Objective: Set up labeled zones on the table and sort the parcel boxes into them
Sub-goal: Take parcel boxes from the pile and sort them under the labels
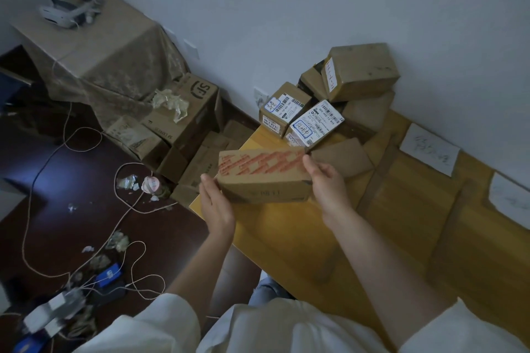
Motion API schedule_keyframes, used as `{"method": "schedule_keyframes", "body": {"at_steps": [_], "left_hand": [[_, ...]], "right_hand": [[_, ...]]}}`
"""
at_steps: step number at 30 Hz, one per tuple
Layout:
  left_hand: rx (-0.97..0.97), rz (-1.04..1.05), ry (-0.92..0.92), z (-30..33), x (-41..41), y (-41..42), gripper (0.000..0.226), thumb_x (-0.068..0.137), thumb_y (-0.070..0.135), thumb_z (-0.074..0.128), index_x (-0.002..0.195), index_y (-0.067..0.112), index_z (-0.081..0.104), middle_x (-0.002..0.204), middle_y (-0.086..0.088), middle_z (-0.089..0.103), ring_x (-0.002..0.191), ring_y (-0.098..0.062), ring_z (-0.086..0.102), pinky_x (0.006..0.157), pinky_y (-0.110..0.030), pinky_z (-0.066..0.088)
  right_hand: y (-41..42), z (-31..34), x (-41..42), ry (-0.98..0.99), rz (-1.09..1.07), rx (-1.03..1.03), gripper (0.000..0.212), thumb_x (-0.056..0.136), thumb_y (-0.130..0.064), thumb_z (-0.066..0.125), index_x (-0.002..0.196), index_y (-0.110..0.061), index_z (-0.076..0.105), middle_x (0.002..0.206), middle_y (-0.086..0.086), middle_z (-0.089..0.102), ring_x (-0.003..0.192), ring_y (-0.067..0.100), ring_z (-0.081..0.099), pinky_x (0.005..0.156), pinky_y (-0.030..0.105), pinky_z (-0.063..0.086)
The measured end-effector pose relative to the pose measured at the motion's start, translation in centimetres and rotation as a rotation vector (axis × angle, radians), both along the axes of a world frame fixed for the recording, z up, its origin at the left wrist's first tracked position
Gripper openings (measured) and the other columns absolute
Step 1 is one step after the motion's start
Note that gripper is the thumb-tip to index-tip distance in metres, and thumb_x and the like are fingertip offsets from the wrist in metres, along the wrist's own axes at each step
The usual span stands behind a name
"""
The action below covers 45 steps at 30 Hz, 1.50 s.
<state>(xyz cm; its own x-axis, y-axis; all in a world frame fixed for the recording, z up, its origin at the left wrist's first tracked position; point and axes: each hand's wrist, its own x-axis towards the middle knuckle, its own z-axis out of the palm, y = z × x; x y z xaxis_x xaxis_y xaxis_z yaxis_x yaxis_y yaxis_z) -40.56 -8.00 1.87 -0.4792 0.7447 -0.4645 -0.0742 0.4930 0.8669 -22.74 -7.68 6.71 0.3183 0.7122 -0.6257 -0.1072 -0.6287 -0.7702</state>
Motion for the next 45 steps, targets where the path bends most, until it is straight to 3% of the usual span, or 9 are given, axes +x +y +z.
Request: {"method": "schedule_keyframes", "body": {"at_steps": [6,9,12,18,23,27,32,38,45], "left_hand": [[0.035,-0.058,-0.043,1.0,1.4,-0.7,0.061,0.098,0.058,0.015,0.104,0.022,0.064,0.105,0.003,0.065,0.104,-0.014,0.057,0.094,-0.034,0.042],[0.043,-0.089,-0.086,2.2,2.5,-1.2,0.055,0.099,0.058,0.015,0.093,0.033,0.064,0.101,0.008,0.066,0.101,-0.009,0.058,0.093,-0.032,0.039],[0.063,-0.127,-0.127,2.2,3.8,-1.6,0.058,0.097,0.06,0.015,0.106,0.026,0.061,0.102,0.01,0.065,0.098,-0.002,0.057,0.093,-0.032,0.038],[0.064,-0.196,-0.115,2.4,8.0,-2.6,0.055,0.099,0.054,0.027,0.132,0.017,0.051,0.132,0.001,0.056,0.118,-0.017,0.053,0.103,-0.039,0.042],[0.028,-0.348,-0.18,2.9,11.4,-3.5,0.055,0.097,0.054,0.034,0.135,0.015,0.044,0.128,-0.001,0.056,0.112,-0.016,0.056,0.097,-0.038,0.047],[0.018,-0.424,-0.241,3.5,13.8,-4.2,0.059,0.094,0.055,0.041,0.135,0.012,0.042,0.124,-0.003,0.057,0.107,-0.015,0.058,0.095,-0.04,0.05],[0.027,-0.447,-0.237,3.8,15.7,-4.8,0.06,0.094,0.057,0.041,0.134,0.012,0.043,0.124,-0.004,0.058,0.106,-0.015,0.059,0.092,-0.039,0.052],[0.01,-0.503,-0.261,4.0,17.0,-5.5,0.06,0.091,0.058,0.046,0.133,0.016,0.043,0.125,-0.003,0.059,0.104,-0.012,0.061,0.089,-0.038,0.053],[-0.072,-0.603,-0.362,4.1,18.4,-5.8,0.094,0.067,0.059,0.073,0.142,0.023,0.028,0.127,-0.005,0.058,0.108,-0.02,0.063,0.081,-0.038,0.058]], "right_hand": [[-3.2,0.2,2.3,0.119,0.029,-0.103,0.046,0.084,-0.053,0.064,0.119,-0.022,0.059,0.104,-0.002,0.073,0.094,0.015,0.068,0.07,0.034,0.052],[-4.7,0.6,4.2,0.145,0.209,-0.142,0.041,0.081,-0.052,0.065,0.113,-0.026,0.066,0.103,-0.005,0.075,0.103,0.015,0.066,0.084,0.036,0.047],[-6.2,1.1,6.4,0.174,0.263,-0.074,0.036,0.081,-0.04,0.07,0.112,-0.022,0.068,0.107,-0.002,0.074,0.108,0.017,0.065,0.089,0.034,0.049],[-8.7,1.6,9.8,0.053,0.149,0.141,0.101,0.049,-0.027,0.091,0.137,-0.021,0.043,0.125,-0.001,0.064,0.117,0.015,0.059,0.099,0.039,0.05],[-10.4,2.1,12.1,-0.079,0.125,0.211,0.098,0.062,-0.006,0.087,0.141,-0.03,0.034,0.127,-0.014,0.052,0.108,-0.008,0.049,0.09,0.021,0.044],[-11.5,1.8,13.7,-0.111,0.096,0.235,0.103,0.059,-0.007,0.089,0.142,-0.031,0.034,0.131,-0.013,0.05,0.117,-0.001,0.048,0.102,0.029,0.041],[-12.4,1.7,15.2,-0.128,0.079,0.269,0.102,0.058,-0.005,0.089,0.141,-0.031,0.035,0.132,-0.013,0.049,0.115,-0.005,0.047,0.094,0.019,0.039],[-13.1,1.3,16.3,-0.152,0.042,0.271,0.104,0.056,-0.005,0.09,0.14,-0.032,0.035,0.135,-0.009,0.049,0.122,0.005,0.046,0.098,0.023,0.039],[-13.7,0.8,16.7,-0.195,0.061,0.241,0.106,0.049,-0.02,0.094,0.134,-0.039,0.033,0.138,-0.005,0.042,0.124,0.007,0.045,0.088,0.014,0.037]]}}
